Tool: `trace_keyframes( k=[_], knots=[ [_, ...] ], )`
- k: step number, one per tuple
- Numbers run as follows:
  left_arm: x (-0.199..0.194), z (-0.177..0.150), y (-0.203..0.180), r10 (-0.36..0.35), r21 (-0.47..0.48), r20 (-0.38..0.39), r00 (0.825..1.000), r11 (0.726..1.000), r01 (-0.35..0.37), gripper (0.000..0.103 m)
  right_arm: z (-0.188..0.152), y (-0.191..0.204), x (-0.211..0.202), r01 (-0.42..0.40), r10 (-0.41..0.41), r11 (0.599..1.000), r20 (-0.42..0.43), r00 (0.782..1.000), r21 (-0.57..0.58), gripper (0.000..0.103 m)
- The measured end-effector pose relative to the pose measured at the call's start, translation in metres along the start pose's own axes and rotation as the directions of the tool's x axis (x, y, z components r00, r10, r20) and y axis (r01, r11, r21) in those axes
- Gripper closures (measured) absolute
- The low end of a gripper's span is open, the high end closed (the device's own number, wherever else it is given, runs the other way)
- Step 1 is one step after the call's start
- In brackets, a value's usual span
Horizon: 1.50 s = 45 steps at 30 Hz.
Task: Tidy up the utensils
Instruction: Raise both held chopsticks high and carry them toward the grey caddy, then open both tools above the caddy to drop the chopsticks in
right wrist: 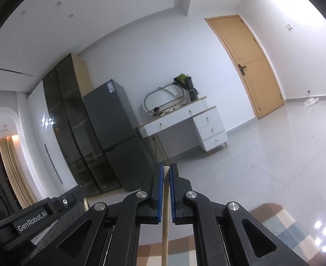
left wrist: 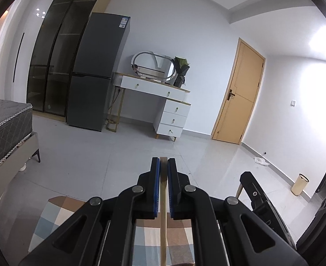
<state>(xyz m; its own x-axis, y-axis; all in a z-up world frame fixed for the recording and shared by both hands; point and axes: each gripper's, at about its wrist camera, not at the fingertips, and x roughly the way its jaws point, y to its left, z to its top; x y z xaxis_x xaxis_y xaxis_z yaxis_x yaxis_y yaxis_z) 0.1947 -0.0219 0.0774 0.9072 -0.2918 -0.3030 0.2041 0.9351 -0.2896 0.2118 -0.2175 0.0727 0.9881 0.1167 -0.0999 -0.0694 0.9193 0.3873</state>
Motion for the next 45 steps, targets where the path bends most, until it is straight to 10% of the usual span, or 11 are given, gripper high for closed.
trace_keyframes(
  k=[24, 33, 36, 42, 45],
  knots=[
    [-0.02, -0.006, -0.017, 0.031, 0.088, -0.161, 0.987, 0.996, -0.017, 0.101, 0.0, 0.001, -0.043, -0.122, 0.109, 0.991, -0.181, 0.977, -0.061, 0.098],
    [-0.021, -0.005, -0.009, -0.029, 0.038, -0.353, 0.935, 0.998, 0.045, 0.1, -0.003, 0.01, -0.055, -0.205, 0.18, 0.978, -0.347, 0.92, -0.035, 0.09],
    [-0.025, -0.005, -0.007, -0.032, 0.017, -0.418, 0.908, 0.999, 0.043, 0.079, -0.004, 0.001, -0.064, -0.21, 0.199, 0.978, -0.394, 0.897, 0.017, 0.076],
    [-0.069, -0.005, -0.02, 0.006, 0.032, -0.402, 0.916, 0.999, 0.007, 0.041, 0.001, -0.009, -0.1, -0.178, 0.171, 0.984, -0.391, 0.904, 0.02, 0.057],
    [-0.09, -0.003, -0.027, 0.011, 0.022, -0.391, 0.92, 1.0, -0.002, 0.039, 0.005, -0.011, -0.118, -0.151, 0.142, 0.989, -0.393, 0.909, 0.007, 0.041]
  ],
)
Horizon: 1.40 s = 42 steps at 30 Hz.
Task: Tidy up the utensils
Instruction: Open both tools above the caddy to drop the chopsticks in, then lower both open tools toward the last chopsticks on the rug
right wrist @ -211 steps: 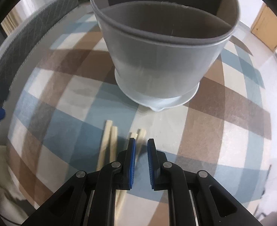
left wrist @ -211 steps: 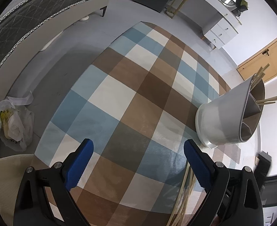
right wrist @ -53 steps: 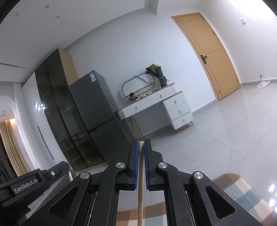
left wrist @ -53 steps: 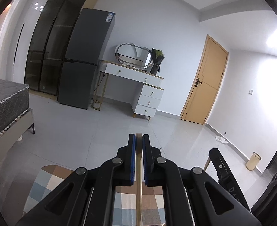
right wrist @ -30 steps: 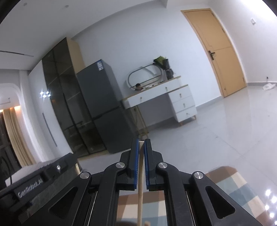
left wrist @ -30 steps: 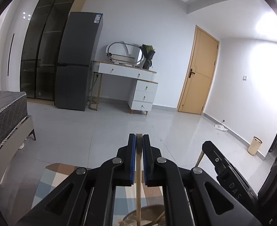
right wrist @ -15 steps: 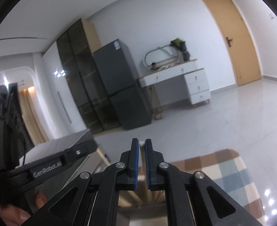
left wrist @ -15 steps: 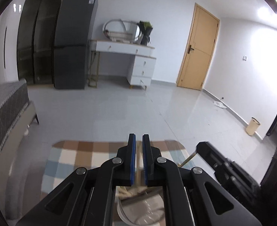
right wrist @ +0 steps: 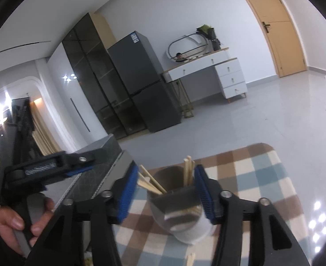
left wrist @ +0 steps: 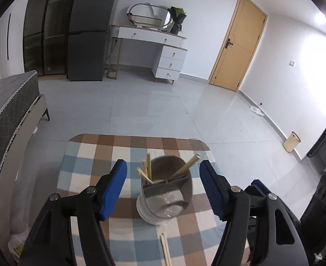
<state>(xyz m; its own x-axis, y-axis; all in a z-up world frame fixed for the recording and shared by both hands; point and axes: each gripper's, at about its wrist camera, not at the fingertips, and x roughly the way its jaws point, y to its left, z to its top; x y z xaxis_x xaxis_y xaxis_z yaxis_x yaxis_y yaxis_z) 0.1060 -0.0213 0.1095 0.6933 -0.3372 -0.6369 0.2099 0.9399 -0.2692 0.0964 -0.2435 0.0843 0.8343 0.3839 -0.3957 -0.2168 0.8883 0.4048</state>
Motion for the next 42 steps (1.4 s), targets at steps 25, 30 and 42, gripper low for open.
trace_keyframes(
  k=[25, 30, 42],
  knots=[
    [-0.077, -0.105, 0.002, 0.178, -0.025, 0.182, 0.967, 0.984, -0.176, 0.001, -0.079, 0.053, -0.124, 0.12, -0.098, 0.973, 0.115, 0.989, -0.199, 0.0],
    [-0.051, -0.121, 0.017, 0.189, -0.053, 0.13, 0.973, 0.982, -0.184, 0.002, -0.105, 0.044, -0.113, 0.182, -0.178, 0.961, 0.041, 0.983, -0.206, 0.0],
    [0.007, -0.139, 0.042, 0.282, -0.035, 0.048, 0.958, 0.959, -0.281, 0.002, -0.129, 0.012, -0.064, 0.245, -0.271, 0.953, -0.141, 0.952, -0.177, 0.0]
  ],
)
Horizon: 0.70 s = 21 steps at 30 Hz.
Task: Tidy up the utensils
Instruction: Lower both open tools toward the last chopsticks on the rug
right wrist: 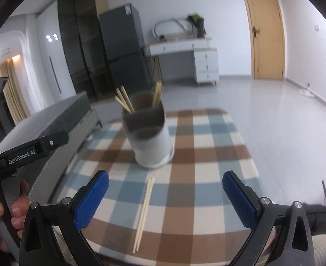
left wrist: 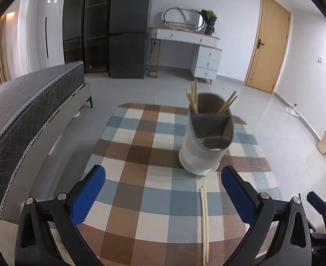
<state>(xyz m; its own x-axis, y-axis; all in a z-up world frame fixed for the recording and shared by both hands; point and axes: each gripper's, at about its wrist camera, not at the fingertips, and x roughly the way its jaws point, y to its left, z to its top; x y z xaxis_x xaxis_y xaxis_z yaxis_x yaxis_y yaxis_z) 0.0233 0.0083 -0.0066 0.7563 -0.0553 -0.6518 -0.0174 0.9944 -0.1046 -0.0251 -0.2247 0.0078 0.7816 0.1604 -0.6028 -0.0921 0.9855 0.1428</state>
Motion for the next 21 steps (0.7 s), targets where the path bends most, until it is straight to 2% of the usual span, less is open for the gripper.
trace_keyframes(
  k=[7, 11, 14, 16, 21],
  knots=[
    [0.027, -0.009, 0.015, 0.025, -0.023, -0.068, 0.997, 0.999, -0.026, 0.002, 0.002, -0.006, 0.05, -0.003, 0.007, 1.0, -0.174, 0.985, 0.022, 0.0],
    [0.041, -0.009, 0.02, 0.053, -0.024, -0.093, 0.994, 0.998, -0.056, 0.002, 0.004, 0.0, 0.085, -0.01, 0.004, 1.0, -0.27, 0.963, -0.02, 0.001],
    [0.049, -0.009, 0.023, 0.075, -0.024, -0.118, 0.99, 0.997, -0.078, 0.002, 0.002, 0.008, 0.117, -0.028, 0.001, 0.997, -0.351, 0.936, -0.073, 0.002],
    [0.052, -0.008, 0.026, 0.08, -0.038, -0.133, 0.988, 0.996, -0.086, 0.002, 0.0, 0.011, 0.134, -0.052, 0.015, 0.995, -0.398, 0.917, -0.082, 0.013],
    [0.049, -0.004, 0.038, 0.07, -0.109, -0.138, 0.988, 0.99, -0.086, 0.002, -0.009, 0.018, 0.171, -0.05, -0.013, 0.992, -0.48, 0.877, -0.119, 0.025]
  ],
)
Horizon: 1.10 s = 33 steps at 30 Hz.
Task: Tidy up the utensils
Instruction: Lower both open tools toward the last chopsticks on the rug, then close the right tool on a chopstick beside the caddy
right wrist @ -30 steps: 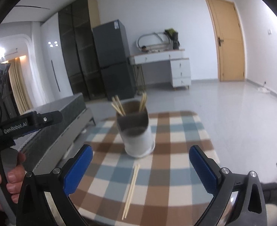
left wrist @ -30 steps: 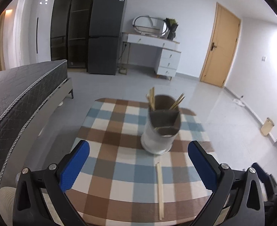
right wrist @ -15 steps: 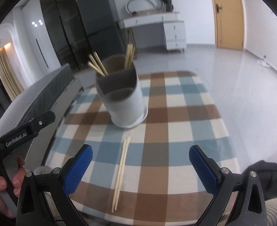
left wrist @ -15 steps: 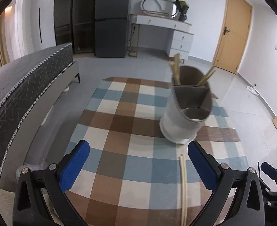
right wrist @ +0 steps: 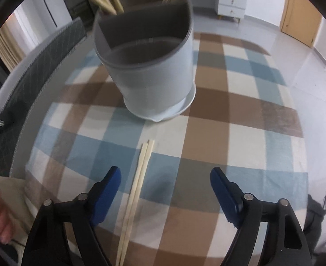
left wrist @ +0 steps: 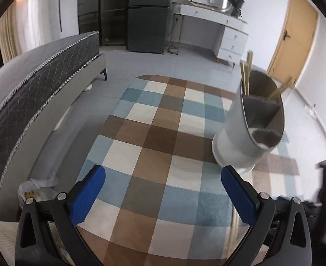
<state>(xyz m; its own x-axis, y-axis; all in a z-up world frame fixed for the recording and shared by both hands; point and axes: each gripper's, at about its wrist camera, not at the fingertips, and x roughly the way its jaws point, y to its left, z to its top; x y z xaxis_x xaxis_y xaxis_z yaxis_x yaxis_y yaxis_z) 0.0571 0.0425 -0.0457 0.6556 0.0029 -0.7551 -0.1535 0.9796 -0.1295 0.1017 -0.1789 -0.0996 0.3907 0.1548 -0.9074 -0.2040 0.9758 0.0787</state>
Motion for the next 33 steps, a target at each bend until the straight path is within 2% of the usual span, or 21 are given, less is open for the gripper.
trace_keyframes(
  k=[5, 7, 11, 16, 18, 21, 25, 33],
  knots=[
    [0.006, 0.002, 0.003, -0.009, -0.024, -0.037, 0.999, 1.0, 0.008, 0.002, 0.007, 0.005, 0.029, 0.035, -0.037, 0.999, -0.078, 0.996, -0.032, 0.039],
    [0.009, 0.002, 0.006, -0.017, -0.046, -0.058, 0.998, 0.999, 0.014, 0.002, 0.009, 0.006, 0.035, 0.024, -0.027, 0.999, -0.103, 0.994, -0.028, 0.049],
    [0.012, 0.002, 0.012, -0.026, -0.081, -0.079, 0.997, 0.997, 0.019, 0.002, 0.007, 0.013, 0.041, 0.039, -0.045, 0.998, -0.123, 0.991, -0.046, 0.05],
    [0.012, 0.003, 0.014, -0.033, -0.097, -0.081, 0.996, 0.995, 0.025, 0.002, 0.004, 0.021, 0.042, 0.058, -0.064, 0.997, -0.111, 0.992, -0.051, 0.051],
    [0.013, 0.003, 0.016, -0.036, -0.101, -0.083, 0.996, 0.994, 0.028, 0.002, 0.001, 0.03, 0.042, 0.089, -0.096, 0.993, -0.1, 0.99, -0.073, 0.053],
    [0.013, 0.004, 0.018, -0.039, -0.111, -0.088, 0.995, 0.993, 0.03, 0.002, 0.0, 0.028, 0.04, 0.082, -0.088, 0.995, -0.097, 0.991, -0.064, 0.057],
    [0.012, 0.005, 0.02, -0.046, -0.124, -0.085, 0.995, 0.992, 0.035, 0.002, 0.001, 0.02, 0.032, 0.033, -0.034, 0.999, -0.082, 0.996, -0.01, 0.063],
    [0.013, 0.005, 0.022, -0.052, -0.132, -0.097, 0.994, 0.99, 0.039, 0.002, 0.001, 0.024, 0.031, 0.106, -0.107, 0.994, -0.091, 0.99, -0.016, 0.063]
  ],
)
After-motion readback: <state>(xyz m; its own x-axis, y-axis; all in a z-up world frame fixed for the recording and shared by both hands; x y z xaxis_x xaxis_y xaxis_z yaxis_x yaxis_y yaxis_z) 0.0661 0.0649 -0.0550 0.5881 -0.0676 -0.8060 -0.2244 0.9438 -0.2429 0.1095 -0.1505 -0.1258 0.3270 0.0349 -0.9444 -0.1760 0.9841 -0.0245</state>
